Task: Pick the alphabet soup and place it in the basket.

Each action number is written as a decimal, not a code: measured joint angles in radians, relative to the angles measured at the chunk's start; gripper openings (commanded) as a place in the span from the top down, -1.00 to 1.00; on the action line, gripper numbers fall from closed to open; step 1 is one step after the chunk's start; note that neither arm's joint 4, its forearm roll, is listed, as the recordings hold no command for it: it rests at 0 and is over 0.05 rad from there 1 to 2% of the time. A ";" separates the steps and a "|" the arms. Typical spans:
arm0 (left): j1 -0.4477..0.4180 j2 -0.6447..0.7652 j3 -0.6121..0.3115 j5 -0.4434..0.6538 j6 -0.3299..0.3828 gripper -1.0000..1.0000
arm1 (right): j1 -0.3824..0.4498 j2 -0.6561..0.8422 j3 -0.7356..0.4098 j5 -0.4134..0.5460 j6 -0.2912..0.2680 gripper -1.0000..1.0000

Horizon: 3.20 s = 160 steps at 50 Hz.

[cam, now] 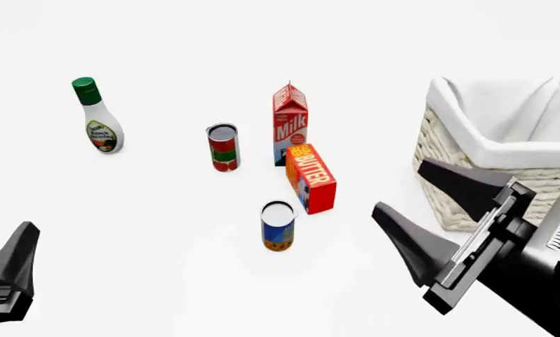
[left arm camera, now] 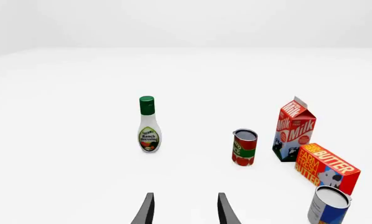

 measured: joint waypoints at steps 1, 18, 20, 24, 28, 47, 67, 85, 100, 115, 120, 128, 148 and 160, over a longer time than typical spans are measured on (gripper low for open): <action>0.000 0.000 0.000 0.000 0.000 -1.00 | 0.003 0.010 -0.001 -0.008 0.000 -1.00; 0.000 0.000 0.000 0.000 0.000 -1.00 | 0.040 0.205 -0.019 -0.158 0.003 -1.00; 0.000 0.000 0.000 0.000 0.000 -1.00 | 0.042 0.229 -0.020 -0.176 0.005 -1.00; 0.000 0.000 0.000 0.000 0.000 -1.00 | 0.044 0.275 -0.021 -0.211 0.008 -1.00; 0.000 0.000 0.000 0.000 0.000 -1.00 | 0.046 0.323 -0.022 -0.246 0.011 -1.00; 0.000 0.000 0.000 0.000 0.000 -1.00 | 0.041 0.533 -0.034 -0.393 0.033 -1.00; 0.000 0.000 0.000 0.000 0.000 -1.00 | 0.021 0.701 -0.098 -0.453 0.036 -1.00; 0.000 0.000 0.000 0.000 0.000 -1.00 | 0.015 0.799 -0.178 -0.431 0.031 -1.00; 0.000 0.000 0.000 0.000 0.000 -1.00 | 0.013 0.841 -0.265 -0.324 0.028 -1.00; 0.000 0.000 0.000 0.000 0.000 -1.00 | 0.017 0.878 -0.347 -0.194 0.042 -1.00; 0.000 0.000 0.000 0.000 0.000 -1.00 | 0.020 0.893 -0.371 -0.156 0.049 -1.00; 0.000 0.000 0.000 0.000 0.000 -1.00 | 0.020 0.916 -0.396 -0.119 0.058 -1.00; 0.000 0.000 0.000 0.000 0.000 -1.00 | 0.002 0.932 -0.406 -0.092 0.068 -1.00; 0.000 0.000 0.000 0.000 0.000 -1.00 | -0.005 0.947 -0.405 -0.096 0.069 -1.00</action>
